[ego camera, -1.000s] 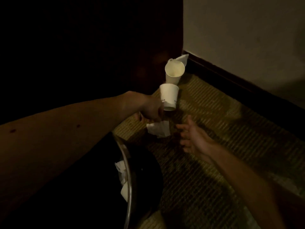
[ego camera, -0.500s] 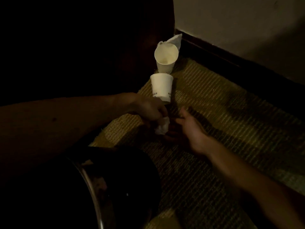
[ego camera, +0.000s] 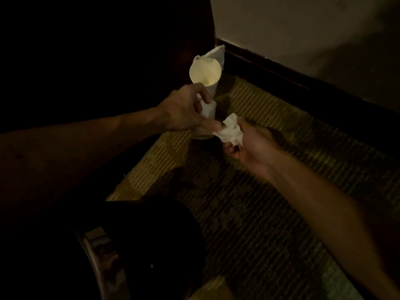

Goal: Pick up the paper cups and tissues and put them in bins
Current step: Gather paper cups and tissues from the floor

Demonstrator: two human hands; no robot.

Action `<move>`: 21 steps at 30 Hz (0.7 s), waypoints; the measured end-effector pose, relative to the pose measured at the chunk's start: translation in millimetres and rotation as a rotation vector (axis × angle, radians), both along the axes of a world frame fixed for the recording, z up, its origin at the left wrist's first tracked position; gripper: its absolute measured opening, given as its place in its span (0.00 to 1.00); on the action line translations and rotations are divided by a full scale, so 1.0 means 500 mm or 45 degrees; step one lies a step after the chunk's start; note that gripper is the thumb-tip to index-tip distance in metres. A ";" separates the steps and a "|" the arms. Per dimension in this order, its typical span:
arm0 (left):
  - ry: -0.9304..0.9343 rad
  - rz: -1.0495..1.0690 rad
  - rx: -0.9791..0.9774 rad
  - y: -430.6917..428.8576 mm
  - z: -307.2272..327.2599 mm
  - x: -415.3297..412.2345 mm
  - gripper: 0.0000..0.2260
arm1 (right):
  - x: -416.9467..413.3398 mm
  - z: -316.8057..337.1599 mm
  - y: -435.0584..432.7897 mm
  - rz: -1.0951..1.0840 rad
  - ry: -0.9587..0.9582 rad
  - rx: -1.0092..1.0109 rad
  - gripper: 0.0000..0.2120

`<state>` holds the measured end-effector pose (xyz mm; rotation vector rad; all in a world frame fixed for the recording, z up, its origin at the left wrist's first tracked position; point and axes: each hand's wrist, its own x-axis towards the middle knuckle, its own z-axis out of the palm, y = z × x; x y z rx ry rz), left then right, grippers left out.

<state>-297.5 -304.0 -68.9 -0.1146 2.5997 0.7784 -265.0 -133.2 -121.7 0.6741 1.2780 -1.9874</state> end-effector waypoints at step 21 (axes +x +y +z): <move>-0.357 -0.215 0.191 0.067 0.034 -0.004 0.13 | -0.008 0.002 0.059 0.317 0.210 0.326 0.34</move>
